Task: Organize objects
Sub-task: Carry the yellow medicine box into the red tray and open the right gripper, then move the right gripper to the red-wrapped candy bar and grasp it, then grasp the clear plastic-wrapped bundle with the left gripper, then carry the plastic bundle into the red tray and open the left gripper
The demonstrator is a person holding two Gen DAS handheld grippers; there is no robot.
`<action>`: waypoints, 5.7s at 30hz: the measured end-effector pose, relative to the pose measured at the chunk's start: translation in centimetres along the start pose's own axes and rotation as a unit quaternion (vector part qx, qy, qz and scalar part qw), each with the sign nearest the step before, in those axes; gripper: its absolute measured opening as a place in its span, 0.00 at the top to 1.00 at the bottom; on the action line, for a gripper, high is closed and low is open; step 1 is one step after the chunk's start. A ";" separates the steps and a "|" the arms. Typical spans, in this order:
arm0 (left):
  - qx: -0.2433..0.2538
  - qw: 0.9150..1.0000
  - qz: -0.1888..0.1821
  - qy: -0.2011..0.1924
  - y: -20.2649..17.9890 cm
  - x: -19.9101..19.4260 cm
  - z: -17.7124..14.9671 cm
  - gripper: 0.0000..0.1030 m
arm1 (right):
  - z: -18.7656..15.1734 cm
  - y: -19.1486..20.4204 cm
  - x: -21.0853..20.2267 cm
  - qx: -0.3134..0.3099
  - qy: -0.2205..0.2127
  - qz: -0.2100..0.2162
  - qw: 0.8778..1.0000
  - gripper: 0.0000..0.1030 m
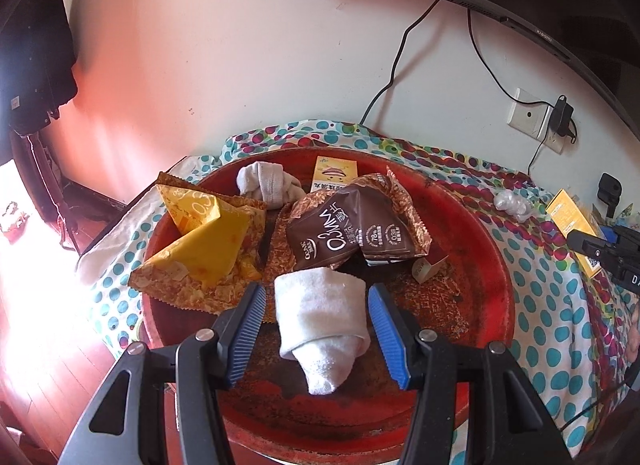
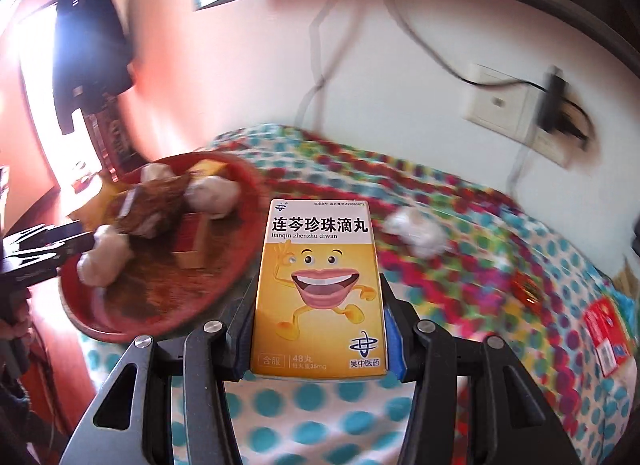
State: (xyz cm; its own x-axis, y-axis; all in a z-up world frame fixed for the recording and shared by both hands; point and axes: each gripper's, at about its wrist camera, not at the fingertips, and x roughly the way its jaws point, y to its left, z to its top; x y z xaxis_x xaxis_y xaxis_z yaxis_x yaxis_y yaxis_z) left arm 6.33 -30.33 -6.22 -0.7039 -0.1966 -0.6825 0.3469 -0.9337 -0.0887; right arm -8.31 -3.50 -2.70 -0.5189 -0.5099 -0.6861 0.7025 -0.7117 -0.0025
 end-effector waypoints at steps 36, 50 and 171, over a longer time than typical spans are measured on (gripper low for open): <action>-0.074 0.997 -0.011 -0.022 3.1 -0.5 0.4 0.46 | 1.2 17.8 10.9 -0.124 0.076 0.047 0.988 0.54; -0.063 0.998 -0.009 -0.017 2.2 -0.3 0.2 0.46 | -0.3 11.5 3.7 -0.093 0.008 0.061 0.994 0.41; 0.095 0.986 -0.067 0.118 -30.5 20.2 10.0 0.54 | -9.0 -13.3 2.8 0.093 0.067 -0.035 0.993 0.77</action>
State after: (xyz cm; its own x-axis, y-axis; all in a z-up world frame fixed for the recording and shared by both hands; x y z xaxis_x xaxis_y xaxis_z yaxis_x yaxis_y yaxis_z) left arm -24.65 -8.75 -10.05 -0.5639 -0.0144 -0.8257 0.1228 -0.9902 -0.0665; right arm -14.76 8.89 -11.12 -0.4852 -0.3950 -0.7801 0.5574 -0.8271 0.0721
